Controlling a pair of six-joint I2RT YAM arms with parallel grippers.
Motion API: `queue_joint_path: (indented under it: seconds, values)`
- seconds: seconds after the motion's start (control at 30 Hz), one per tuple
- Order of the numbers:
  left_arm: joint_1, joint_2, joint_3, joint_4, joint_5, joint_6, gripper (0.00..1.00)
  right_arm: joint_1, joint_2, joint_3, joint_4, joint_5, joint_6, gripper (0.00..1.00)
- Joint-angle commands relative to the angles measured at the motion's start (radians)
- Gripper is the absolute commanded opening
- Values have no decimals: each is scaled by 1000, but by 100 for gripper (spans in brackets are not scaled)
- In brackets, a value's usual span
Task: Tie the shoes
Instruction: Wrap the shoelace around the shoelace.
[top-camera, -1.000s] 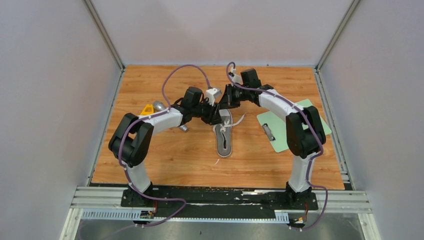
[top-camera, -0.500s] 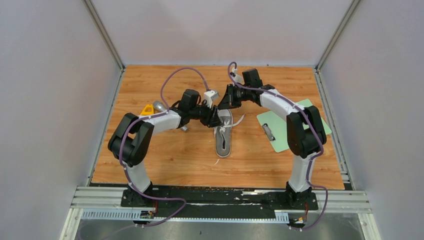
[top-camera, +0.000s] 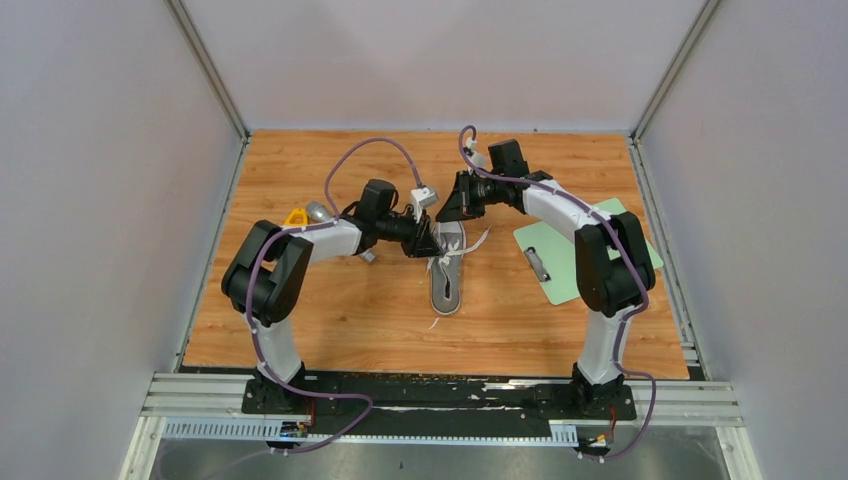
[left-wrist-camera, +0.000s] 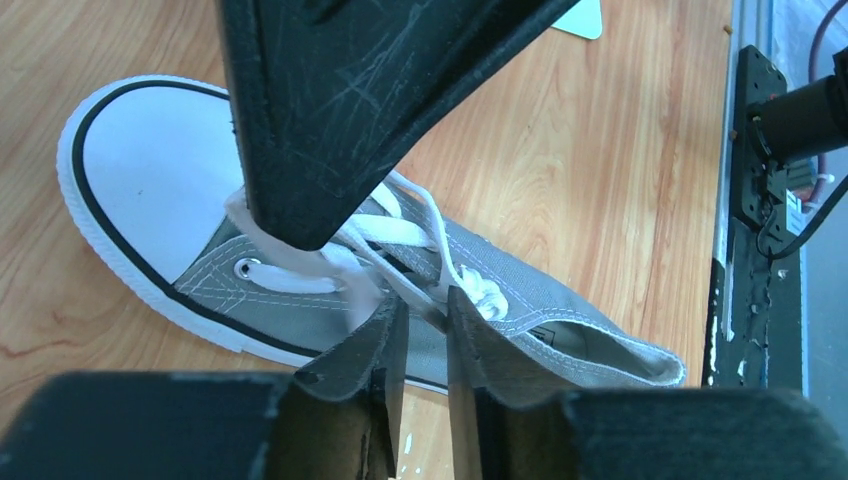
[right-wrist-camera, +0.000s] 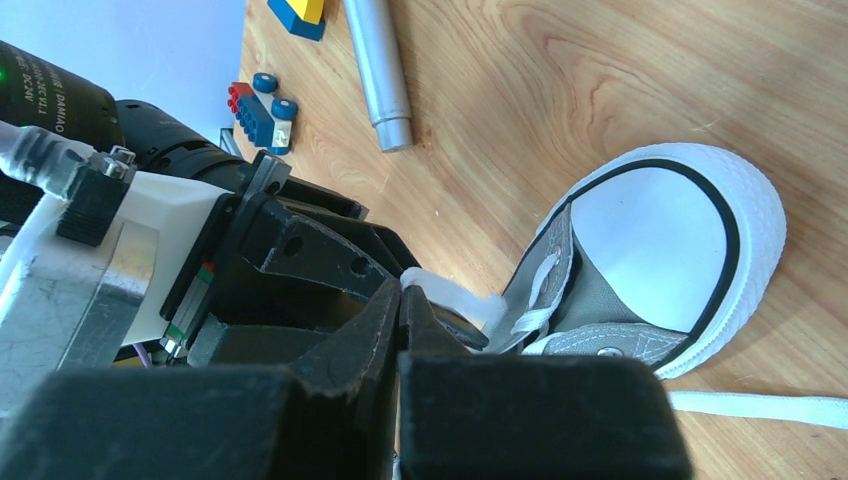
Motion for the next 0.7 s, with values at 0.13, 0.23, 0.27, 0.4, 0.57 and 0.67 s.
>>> queue_joint_path:
  seconds: [0.13,0.23,0.27,0.4,0.57,0.67]
  values:
    - [20,30,26,8,64,35,23,-8,-59,1,49,-31,-14,0]
    - [29,36,33,10,68,29,20,-10,-61,-5,50,-32,-14,0]
    - [32,38,35,9,69,29,19,-9,-61,-4,50,-33,-14,0]
    - [39,43,37,15,70,24,12,-12,-56,1,50,-35,-14,0]
    - [44,47,33,52,78,-37,0,-15,-53,0,50,-36,-17,0]
    - [48,54,30,94,92,-116,1,-16,-55,-9,50,-40,-22,0]
